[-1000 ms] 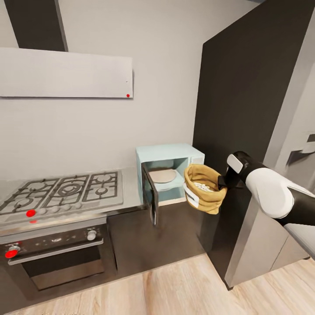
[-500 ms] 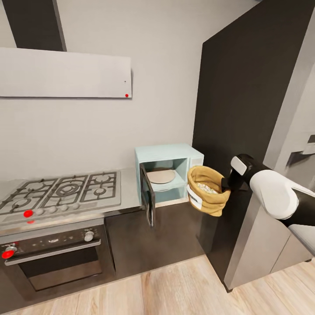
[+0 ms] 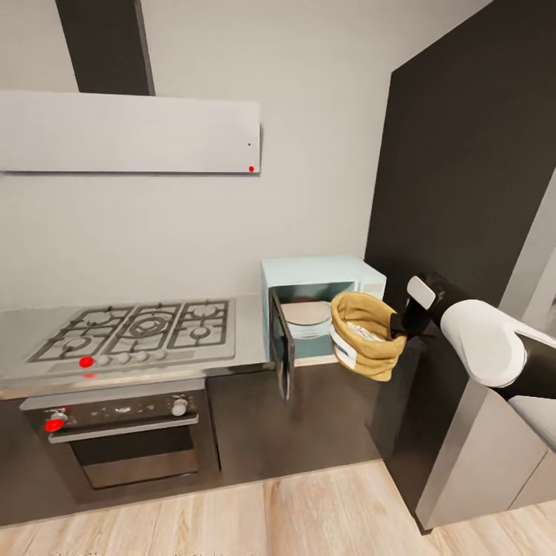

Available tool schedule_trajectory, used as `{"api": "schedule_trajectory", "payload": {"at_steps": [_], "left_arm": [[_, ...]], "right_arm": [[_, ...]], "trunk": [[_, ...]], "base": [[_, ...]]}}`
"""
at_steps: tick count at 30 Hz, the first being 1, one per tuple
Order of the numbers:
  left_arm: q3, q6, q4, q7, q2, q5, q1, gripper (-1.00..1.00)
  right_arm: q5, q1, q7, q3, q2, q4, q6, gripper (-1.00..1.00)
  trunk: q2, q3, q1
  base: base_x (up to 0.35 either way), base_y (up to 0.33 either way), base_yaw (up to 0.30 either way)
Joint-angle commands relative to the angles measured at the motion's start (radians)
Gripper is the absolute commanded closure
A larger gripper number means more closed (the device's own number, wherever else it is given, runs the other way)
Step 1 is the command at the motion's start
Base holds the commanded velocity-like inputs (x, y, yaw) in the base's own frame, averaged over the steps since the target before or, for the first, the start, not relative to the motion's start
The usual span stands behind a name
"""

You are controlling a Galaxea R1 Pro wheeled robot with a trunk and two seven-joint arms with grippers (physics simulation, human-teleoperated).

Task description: In the kitchen, take the popcorn bag from the countertop, put it into the microwave, and heat it until the popcorn is cooked so the cooked popcorn ends up inside the bag.

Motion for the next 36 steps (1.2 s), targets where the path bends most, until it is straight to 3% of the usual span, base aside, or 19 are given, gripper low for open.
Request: {"api": "schedule_trajectory", "payload": {"at_steps": [1,15,30,36], "left_arm": [[0.003,-0.001,0.0,0.003,0.0,0.0,-0.001,-1.0],[0.003,-0.001,0.0,0.003,0.001,0.0,-0.001,-1.0],[0.002,-0.001,0.0,0.003,0.001,0.0,-0.001,-1.0],[0.001,-0.001,0.002,0.003,0.001,0.0,-0.001,-1.0]], "right_arm": [[0.007,0.0,-0.001,-0.008,0.0,-0.001,0.004,1.0],[0.007,0.001,-0.003,-0.009,0.002,0.001,0.004,1.0],[0.007,0.001,-0.003,-0.009,0.002,0.001,0.004,1.0],[0.007,0.001,-0.003,-0.009,0.003,0.002,0.004,1.0]], "trunk": [[-0.001,-0.002,0.0],[-0.001,-0.002,0.0],[-0.001,-0.009,0.0],[-0.001,-0.011,0.0]], "base": [[0.0,-0.283,0.22],[0.0,-0.273,0.067],[0.001,-0.035,0.257],[0.183,-0.107,0.261]]}}
